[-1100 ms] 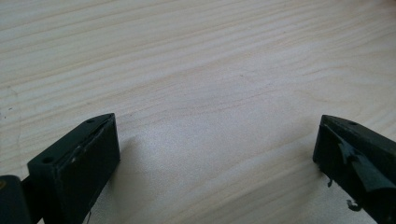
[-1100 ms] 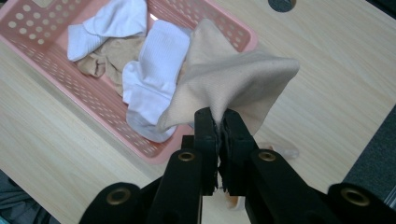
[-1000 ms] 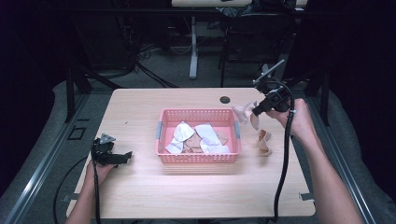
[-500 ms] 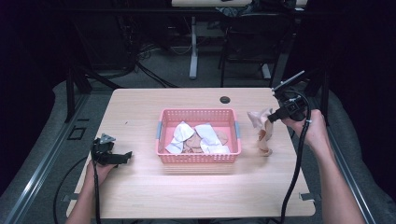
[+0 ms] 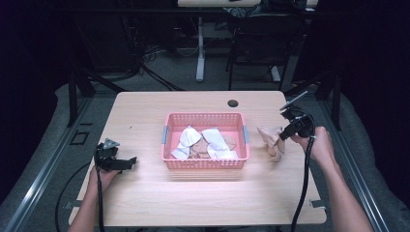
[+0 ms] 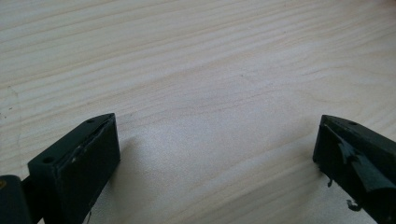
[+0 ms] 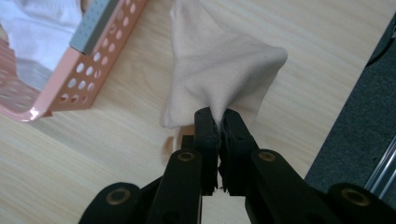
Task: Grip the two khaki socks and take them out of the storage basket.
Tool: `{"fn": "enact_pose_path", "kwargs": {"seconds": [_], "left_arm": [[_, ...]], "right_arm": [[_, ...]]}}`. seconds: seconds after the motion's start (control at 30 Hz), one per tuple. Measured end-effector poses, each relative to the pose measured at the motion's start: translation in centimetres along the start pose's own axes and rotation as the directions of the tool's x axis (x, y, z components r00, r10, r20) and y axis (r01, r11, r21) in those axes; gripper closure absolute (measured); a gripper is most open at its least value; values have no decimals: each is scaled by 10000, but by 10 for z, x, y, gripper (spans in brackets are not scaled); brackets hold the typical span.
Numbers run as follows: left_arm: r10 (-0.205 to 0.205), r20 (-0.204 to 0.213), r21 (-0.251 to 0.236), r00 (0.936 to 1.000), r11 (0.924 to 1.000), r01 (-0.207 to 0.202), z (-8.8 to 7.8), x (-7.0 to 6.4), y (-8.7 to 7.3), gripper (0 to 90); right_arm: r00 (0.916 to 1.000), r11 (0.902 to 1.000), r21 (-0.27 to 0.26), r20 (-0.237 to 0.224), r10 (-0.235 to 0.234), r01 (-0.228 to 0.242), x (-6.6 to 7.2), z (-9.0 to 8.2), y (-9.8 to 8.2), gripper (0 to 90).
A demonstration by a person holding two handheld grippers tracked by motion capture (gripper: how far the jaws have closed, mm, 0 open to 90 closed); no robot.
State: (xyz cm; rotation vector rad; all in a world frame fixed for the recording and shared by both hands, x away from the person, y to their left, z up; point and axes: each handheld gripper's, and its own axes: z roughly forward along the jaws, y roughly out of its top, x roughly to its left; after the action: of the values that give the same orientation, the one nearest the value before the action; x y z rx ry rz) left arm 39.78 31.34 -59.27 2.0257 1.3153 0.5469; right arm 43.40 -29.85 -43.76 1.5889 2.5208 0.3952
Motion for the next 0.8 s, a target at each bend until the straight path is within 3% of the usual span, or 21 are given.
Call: {"fn": "enact_pose_path", "kwargs": {"seconds": [0.37, 0.5, 0.6, 0.8], "left_arm": [[-4, -1, 0, 10000, 10000, 4, 0, 0, 0, 4], [-1, 0, 0, 10000, 10000, 1, 0, 0, 0, 4], [-7, 2, -2, 10000, 10000, 7, 0, 0, 0, 4], [-6, 0, -1, 10000, 10000, 6, 0, 0, 0, 4]], "right_arm": [[9999, 9987, 511, -128, -52, 59, 2, 39, -4, 854], [9994, 9993, 374, -332, 71, -58, 1, 44, -4, 814], [9993, 9995, 310, -358, -101, 112, 0, 39, -5, 720], [9989, 9999, -63, -451, -89, 86, 2, 28, -11, 409]]}}
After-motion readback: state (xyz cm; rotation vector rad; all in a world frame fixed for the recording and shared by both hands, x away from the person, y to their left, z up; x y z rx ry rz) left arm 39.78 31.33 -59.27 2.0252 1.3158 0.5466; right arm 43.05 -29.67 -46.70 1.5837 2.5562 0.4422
